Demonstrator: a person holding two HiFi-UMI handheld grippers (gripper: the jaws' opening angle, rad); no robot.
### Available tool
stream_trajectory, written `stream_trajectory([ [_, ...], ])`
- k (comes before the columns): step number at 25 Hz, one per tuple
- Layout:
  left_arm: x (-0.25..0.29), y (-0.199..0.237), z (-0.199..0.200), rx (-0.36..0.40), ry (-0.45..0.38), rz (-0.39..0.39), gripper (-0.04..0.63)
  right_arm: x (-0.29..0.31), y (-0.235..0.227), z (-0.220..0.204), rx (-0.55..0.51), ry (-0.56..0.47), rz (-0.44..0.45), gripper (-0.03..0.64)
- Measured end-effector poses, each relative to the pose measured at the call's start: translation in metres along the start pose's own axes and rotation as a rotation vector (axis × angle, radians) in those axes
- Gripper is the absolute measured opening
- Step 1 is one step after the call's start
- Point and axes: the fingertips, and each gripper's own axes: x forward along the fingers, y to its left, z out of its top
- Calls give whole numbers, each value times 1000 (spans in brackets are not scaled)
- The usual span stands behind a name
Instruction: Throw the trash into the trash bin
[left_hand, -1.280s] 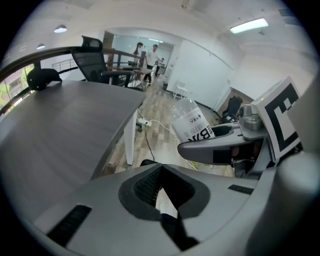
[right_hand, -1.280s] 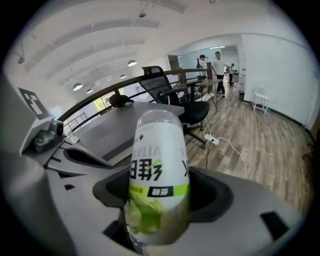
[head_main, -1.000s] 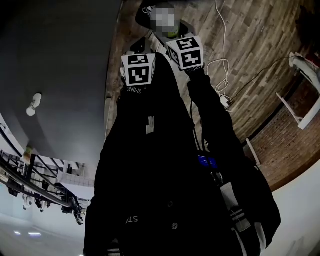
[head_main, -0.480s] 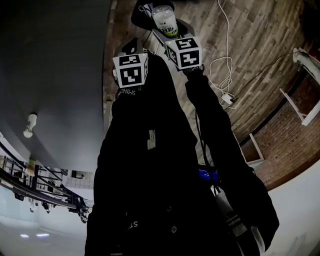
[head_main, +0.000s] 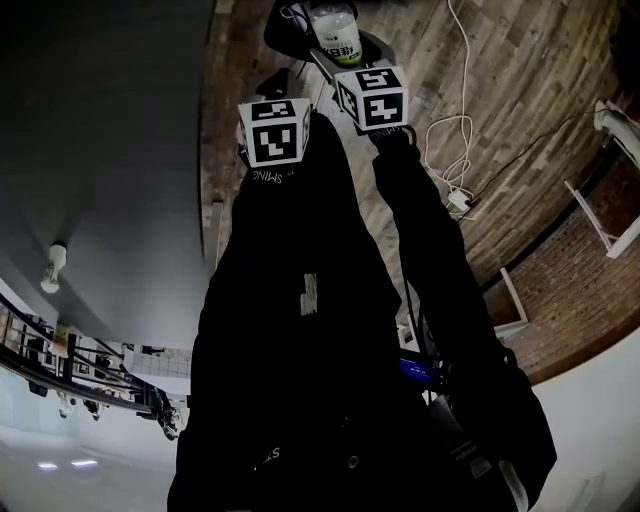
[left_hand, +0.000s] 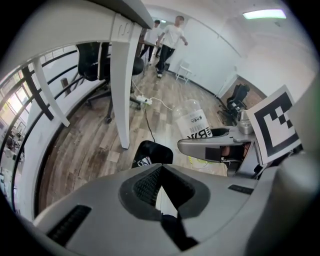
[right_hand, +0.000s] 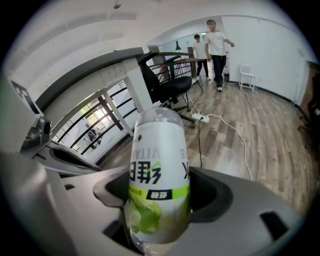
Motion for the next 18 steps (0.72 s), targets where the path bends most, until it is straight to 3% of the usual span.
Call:
stream_trajectory([
  [18,20,12,-12,-26,10,7,0,41,-17,-24,-2,43,-18,331],
])
